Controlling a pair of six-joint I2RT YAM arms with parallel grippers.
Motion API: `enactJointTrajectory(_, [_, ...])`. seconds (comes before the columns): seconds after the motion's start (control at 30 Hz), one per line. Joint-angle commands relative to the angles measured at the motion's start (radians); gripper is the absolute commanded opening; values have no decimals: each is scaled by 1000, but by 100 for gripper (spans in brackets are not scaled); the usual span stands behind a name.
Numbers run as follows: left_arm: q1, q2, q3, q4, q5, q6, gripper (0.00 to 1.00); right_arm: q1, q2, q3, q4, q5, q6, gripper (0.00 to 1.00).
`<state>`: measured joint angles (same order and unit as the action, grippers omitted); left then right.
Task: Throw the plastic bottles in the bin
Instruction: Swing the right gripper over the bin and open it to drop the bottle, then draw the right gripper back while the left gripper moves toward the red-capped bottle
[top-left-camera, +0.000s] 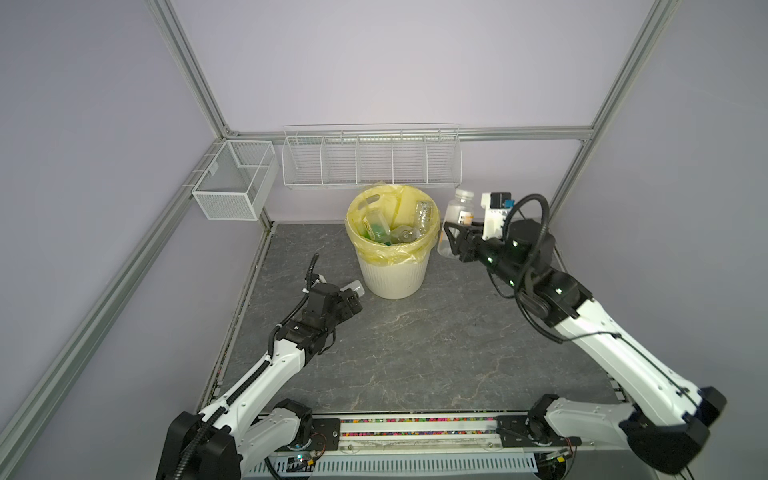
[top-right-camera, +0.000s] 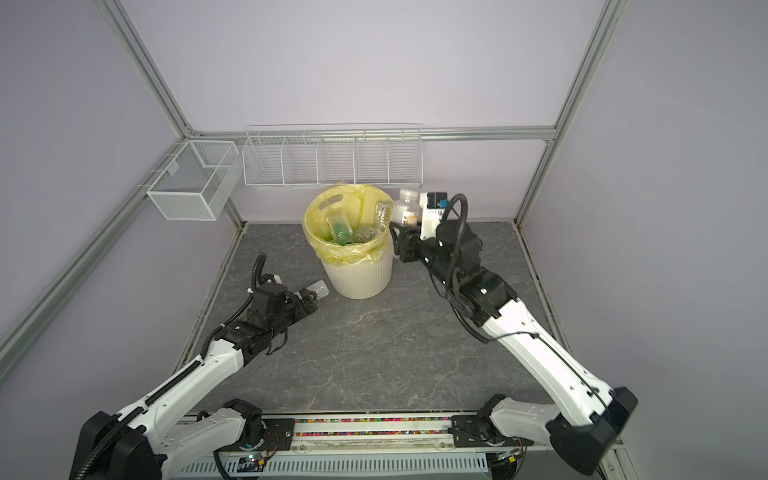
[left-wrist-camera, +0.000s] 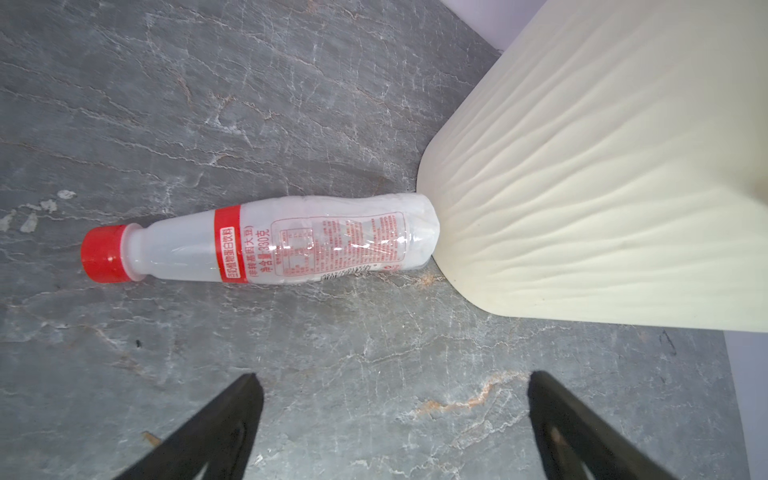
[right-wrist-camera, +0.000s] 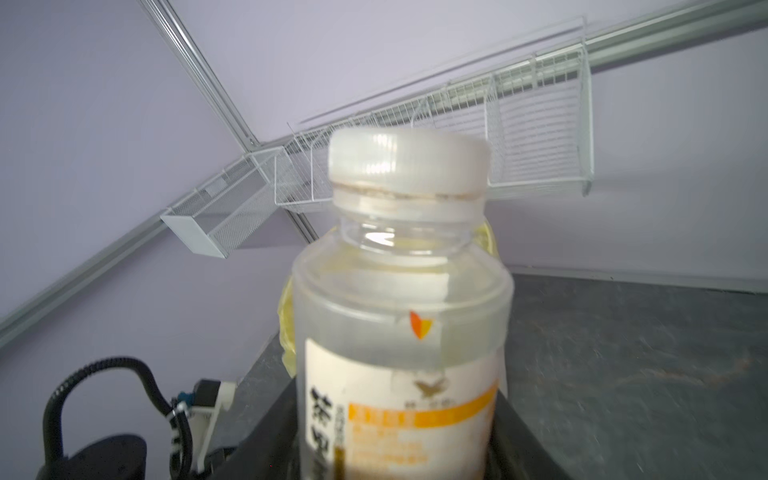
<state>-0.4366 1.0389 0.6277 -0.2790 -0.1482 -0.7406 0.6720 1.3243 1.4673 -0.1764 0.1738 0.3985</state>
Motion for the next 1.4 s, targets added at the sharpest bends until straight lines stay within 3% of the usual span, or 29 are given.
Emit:
enactJointTrajectory(0.0, [7,-21,-15,1,1,-11,99,3,204,196,52,-40,-26,54])
enactJointTrajectory(0.07, [11,-28,-16,-2,-1,-11,99,0,367,397,-52,-40,-28,55])
enactJointTrajectory(0.1, [12,-29,-16,-2,0,-12,99,-6,431,493,-107,-47,-21,62])
enactJointTrajectory(0.17, [13,-37,-15,-10,0,-11,99,-20,557,679,-242,-96,2,97])
enactJointTrajectory(0.2, [15,-40,-16,-13,0,-11,99,-23,588,742,-286,-120,6,88])
enactJointTrajectory(0.27, [15,-49,-16,-20,-5,-11,99,-20,585,753,-306,-127,0,88])
enactJointTrajectory(0.5, [21,-39,-18,-10,-13,-14,99,-23,217,274,-82,-74,-25,88])
enactJointTrajectory(0.77, [24,19,-5,17,-13,-37,99,-33,-149,-154,-137,36,-32,88])
enactJointTrajectory(1.07, [25,35,3,18,-15,-72,99,-42,-421,-456,-262,156,37,88])
enactJointTrajectory(1.37, [24,43,17,-20,-46,-118,99,-46,-529,-623,-296,184,127,88])
